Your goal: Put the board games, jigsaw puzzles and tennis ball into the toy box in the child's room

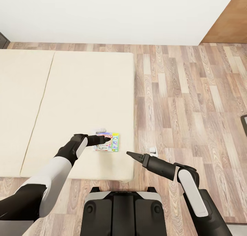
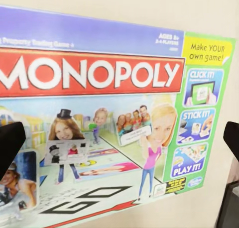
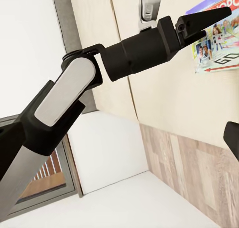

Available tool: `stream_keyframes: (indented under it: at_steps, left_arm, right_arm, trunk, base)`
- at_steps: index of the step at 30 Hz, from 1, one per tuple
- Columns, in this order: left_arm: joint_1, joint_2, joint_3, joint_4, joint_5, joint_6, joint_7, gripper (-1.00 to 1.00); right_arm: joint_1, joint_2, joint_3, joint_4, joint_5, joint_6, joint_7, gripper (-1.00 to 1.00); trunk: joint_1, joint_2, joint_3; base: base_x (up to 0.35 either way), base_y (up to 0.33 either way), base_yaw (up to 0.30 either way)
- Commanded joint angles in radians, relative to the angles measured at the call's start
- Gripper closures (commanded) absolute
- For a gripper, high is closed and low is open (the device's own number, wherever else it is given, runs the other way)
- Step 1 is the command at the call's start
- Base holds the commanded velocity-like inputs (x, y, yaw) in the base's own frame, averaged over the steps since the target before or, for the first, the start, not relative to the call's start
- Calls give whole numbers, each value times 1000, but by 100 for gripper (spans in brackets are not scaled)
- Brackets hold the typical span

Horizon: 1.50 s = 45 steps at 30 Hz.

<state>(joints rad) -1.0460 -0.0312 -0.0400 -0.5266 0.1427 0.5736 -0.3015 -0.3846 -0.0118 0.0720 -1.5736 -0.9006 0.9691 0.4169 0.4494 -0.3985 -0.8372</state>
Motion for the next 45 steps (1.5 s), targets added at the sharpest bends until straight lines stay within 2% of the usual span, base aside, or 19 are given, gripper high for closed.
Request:
stream_keyframes:
  at_steps: [1,26,31,38,45]
  left_arm:
    - [0,1,-3,-1,10,7,3,-100]
    - [0,3,-9,-4,3,11,20,-100]
    - [0,2,-8,-4,2,14,57,-100]
    - [0,2,-5,-5,5,18,147,-100]
    - [0,2,-3,-6,3,21,164,-100]
  right_arm:
    - [0,0,0,0,6,2,7,-100]
    - [0,0,0,0,6,2,7,-100]
    - [0,0,0,0,6,1,7,-100]
    - [0,0,0,0,6,0,7,-100]
    - [0,0,0,0,6,0,7,-100]
  trunk:
    - [1,-1,-1]
    - [1,-1,-1]
    - [1,-1,-1]
    - [1,-1,-1]
    - [1,-1,-1]
  base:
    - [0,-10,0]
    - [0,-1,0]
    - [0,0,0]
    - [0,0,0]
    - [0,0,0]
